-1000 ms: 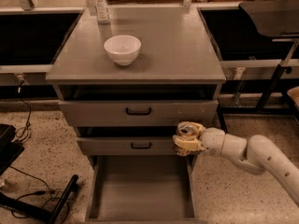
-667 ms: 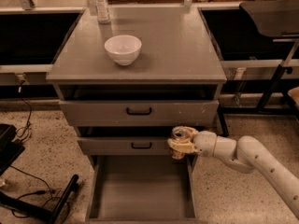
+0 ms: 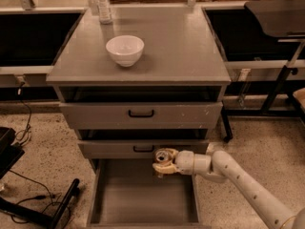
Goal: Place orange can into bottom drawer
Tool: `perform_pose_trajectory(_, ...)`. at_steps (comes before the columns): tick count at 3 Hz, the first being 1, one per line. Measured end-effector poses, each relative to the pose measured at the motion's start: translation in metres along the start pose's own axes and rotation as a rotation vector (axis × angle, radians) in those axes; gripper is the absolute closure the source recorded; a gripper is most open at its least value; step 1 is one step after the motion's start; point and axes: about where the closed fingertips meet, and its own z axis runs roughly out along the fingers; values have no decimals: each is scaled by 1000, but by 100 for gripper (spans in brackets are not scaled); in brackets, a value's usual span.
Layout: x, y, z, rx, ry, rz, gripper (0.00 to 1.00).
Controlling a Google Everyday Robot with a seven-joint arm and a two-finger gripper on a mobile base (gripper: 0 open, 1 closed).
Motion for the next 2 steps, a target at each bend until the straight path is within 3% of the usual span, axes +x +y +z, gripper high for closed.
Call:
perform_pose_trajectory(1, 55, 7, 24, -56, 27, -38, 100)
perform_pose_trajectory(2, 55, 7, 24, -57, 27, -38, 100)
